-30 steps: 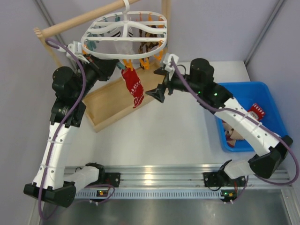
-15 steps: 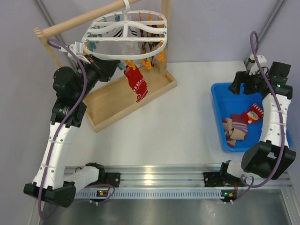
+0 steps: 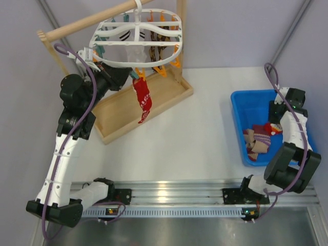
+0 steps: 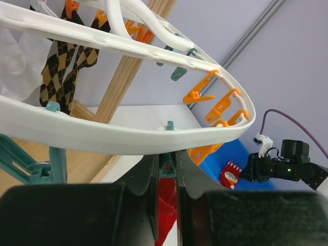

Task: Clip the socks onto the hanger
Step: Pick up the sock from the bin.

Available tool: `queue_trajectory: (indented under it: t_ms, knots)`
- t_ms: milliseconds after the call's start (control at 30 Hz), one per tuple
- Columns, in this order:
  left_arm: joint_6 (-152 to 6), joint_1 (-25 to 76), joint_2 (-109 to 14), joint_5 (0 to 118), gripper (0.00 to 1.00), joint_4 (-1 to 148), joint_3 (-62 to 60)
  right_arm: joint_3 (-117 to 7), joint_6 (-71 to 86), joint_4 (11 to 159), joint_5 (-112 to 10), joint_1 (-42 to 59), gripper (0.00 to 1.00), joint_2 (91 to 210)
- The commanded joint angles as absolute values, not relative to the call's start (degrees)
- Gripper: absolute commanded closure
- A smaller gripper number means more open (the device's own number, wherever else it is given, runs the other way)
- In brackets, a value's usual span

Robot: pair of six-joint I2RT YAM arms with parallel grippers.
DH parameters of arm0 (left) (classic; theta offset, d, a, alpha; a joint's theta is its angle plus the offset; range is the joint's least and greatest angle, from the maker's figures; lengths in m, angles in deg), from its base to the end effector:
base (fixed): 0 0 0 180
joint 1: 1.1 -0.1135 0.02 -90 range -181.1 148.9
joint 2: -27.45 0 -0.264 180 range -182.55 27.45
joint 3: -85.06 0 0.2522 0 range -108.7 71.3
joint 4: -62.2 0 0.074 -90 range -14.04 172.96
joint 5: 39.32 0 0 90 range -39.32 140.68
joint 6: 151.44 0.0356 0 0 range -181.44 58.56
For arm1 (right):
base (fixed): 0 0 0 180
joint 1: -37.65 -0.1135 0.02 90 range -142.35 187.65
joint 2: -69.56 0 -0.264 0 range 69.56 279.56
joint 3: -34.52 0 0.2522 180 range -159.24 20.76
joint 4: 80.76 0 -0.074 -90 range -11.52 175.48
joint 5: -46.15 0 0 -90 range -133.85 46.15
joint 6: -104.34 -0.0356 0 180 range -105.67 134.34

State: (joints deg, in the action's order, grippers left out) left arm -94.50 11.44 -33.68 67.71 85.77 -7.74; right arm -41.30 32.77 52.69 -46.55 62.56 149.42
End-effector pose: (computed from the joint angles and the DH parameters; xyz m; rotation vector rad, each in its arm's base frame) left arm 0.2068 -0.0567 0.4923 -0.0123 1.4936 -0.8605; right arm 0.2679 -0.1226 0.2710 0.1189 2.4692 -0.2728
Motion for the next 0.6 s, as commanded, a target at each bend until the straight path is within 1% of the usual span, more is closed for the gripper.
queue_trajectory:
  t_ms: [0, 167, 433, 567]
  knots:
    - [-94.0, 11.6, -33.1, 67.0, 1.00, 82.5, -7.8, -41.9, 35.1, 58.1, -42.1, 64.8, 0.65, 153.7]
    - [-94.1, 11.6, -32.9, 67.4, 1.00, 82.2, -7.3, -41.4, 38.9, 62.8, -42.7, 65.7, 0.66, 158.6]
    - [-93.6, 11.6, -32.6, 66.9, 1.00, 82.7, -7.4, -46.5, 51.0, 58.9, -43.6, 67.0, 0.64, 166.5]
    - [-93.5, 11.6, -32.6, 66.8, 1.00, 82.5, -7.2, -48.8, 52.7, 57.6, -43.0, 67.4, 0.63, 171.3]
